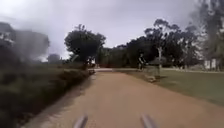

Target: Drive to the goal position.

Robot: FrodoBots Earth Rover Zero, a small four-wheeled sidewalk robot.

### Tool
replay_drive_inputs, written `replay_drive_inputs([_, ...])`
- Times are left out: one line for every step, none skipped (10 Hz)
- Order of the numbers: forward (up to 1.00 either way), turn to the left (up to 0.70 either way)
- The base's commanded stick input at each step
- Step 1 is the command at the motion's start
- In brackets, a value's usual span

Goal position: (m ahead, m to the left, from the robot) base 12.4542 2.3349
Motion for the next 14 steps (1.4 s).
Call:
replay_drive_inputs([0.7,0.0])
replay_drive_inputs([0.7,0.0])
replay_drive_inputs([0.7,0.0])
replay_drive_inputs([0.7,0.0])
replay_drive_inputs([0.7,0.0])
replay_drive_inputs([0.7,0.0])
replay_drive_inputs([0.7,0.0])
replay_drive_inputs([0.7,0.0])
replay_drive_inputs([0.7,0.0])
replay_drive_inputs([0.7,0.0])
replay_drive_inputs([0.7,0.0])
replay_drive_inputs([0.7,0.0])
replay_drive_inputs([0.7,0.0])
replay_drive_inputs([0.7,0.0])
